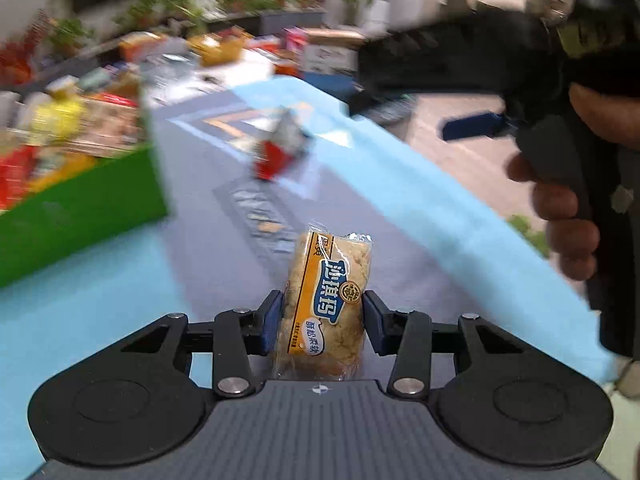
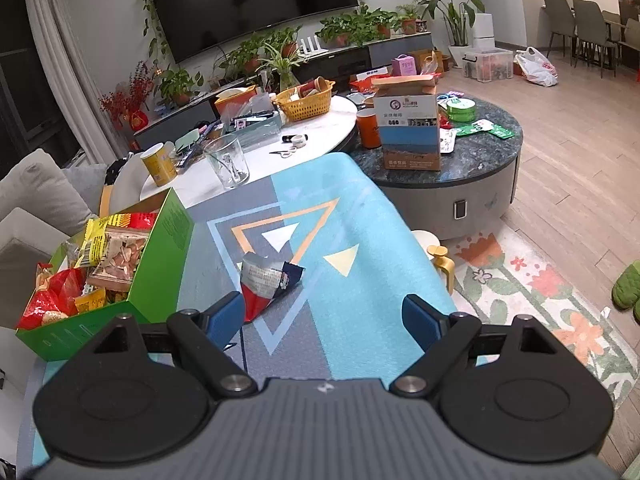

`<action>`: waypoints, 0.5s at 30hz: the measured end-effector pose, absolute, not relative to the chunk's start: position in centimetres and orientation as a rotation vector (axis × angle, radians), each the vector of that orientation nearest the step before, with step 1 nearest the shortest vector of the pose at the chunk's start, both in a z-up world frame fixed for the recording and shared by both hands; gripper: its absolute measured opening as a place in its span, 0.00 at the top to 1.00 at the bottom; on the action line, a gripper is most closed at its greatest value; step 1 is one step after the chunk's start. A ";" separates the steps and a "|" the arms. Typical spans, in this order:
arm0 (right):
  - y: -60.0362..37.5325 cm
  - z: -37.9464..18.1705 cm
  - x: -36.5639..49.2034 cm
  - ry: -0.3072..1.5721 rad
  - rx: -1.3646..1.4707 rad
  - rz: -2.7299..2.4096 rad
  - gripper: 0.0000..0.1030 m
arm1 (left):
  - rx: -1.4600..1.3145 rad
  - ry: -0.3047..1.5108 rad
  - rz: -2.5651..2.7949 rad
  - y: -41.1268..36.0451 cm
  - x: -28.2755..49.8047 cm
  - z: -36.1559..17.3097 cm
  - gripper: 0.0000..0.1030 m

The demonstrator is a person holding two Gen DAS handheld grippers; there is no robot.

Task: Organize snacks
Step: 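Grasp the yellow Shaqima bread packet with the left gripper, then grasp the red-and-white packet with the right gripper while the left gripper holds the bread packet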

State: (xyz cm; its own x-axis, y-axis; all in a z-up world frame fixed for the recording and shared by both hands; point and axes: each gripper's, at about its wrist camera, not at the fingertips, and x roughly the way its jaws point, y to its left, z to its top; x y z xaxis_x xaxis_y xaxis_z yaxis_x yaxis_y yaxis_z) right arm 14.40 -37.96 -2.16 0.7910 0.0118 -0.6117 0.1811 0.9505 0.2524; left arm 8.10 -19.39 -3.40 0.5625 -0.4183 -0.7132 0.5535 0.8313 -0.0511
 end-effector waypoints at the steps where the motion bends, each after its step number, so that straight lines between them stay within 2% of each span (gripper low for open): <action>1: -37.8 -2.3 14.7 0.658 0.308 -0.084 0.53 | 0.180 0.779 -0.549 -18.3 8.2 -3.2 0.61; 7: -35.6 -3.9 16.9 0.684 0.295 -0.046 0.53 | 0.077 0.795 -0.378 -11.5 9.5 -3.0 0.61; 15: -33.6 -4.8 19.3 0.669 0.256 -0.075 0.53 | 0.039 0.764 -0.268 -6.9 10.9 -2.7 0.61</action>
State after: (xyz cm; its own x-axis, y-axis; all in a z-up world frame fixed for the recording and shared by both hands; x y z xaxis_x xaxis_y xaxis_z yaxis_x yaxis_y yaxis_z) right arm 19.34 -33.62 -4.80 0.7832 0.0134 -0.6216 0.1507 0.9658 0.2108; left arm 10.85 -6.89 -2.71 0.6900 -0.2255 -0.6878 0.2534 0.9654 -0.0624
